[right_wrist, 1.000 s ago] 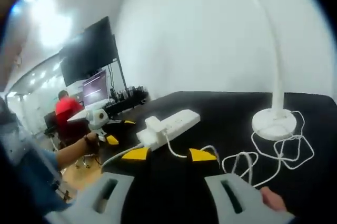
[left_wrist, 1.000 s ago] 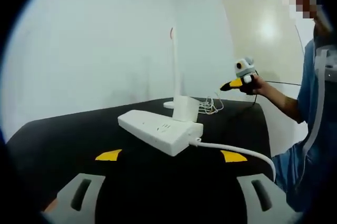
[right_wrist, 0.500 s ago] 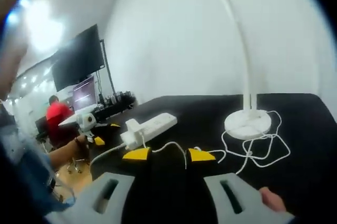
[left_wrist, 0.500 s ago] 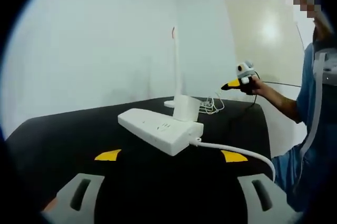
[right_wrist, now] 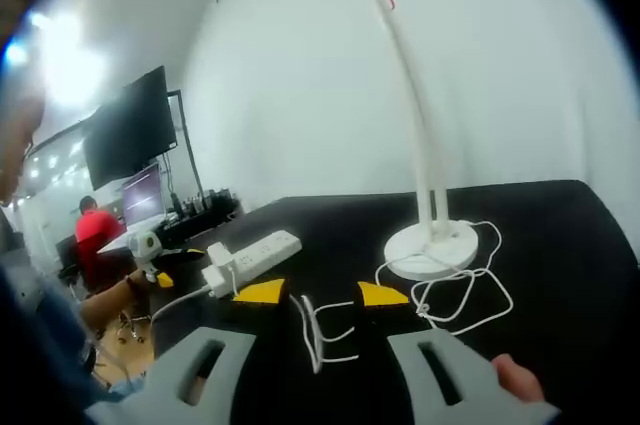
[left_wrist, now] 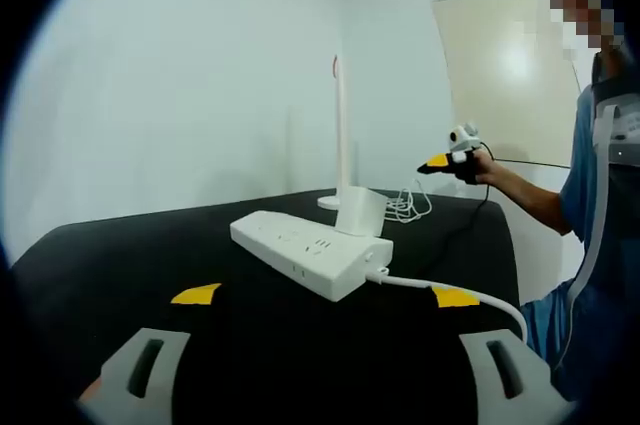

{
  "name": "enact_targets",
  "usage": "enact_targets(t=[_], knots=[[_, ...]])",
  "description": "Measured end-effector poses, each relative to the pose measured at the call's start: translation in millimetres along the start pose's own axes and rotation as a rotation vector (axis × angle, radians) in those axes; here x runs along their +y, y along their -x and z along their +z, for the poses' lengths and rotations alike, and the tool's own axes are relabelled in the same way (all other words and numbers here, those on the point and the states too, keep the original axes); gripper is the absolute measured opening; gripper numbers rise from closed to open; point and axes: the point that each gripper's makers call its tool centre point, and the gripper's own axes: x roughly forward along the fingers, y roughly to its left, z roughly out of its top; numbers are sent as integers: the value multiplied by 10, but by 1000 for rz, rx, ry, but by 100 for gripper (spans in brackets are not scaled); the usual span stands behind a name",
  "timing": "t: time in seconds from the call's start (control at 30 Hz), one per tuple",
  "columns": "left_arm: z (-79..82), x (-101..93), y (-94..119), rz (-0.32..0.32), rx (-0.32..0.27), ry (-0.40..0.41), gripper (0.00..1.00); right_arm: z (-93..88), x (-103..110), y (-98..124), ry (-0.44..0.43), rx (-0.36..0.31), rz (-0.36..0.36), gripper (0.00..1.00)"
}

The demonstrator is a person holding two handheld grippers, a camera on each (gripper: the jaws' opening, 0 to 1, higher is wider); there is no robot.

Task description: Insert the desk lamp plug into the socket, turn on the power strip switch, turn on the lamp switch, then turn off the lamp switch, turn off the power strip switch, and remove the plug from the socket.

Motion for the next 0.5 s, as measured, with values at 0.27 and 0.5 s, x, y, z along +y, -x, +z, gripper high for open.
enact_targets(t=[0.27,0.5], knots=[[-5,13,-13,7,-6,0,79,39,-277,19,-6,-35,-52,33],[-13,27,-10,14,-8,-3,78,83,-458,-76,-18,-58,-81,33]])
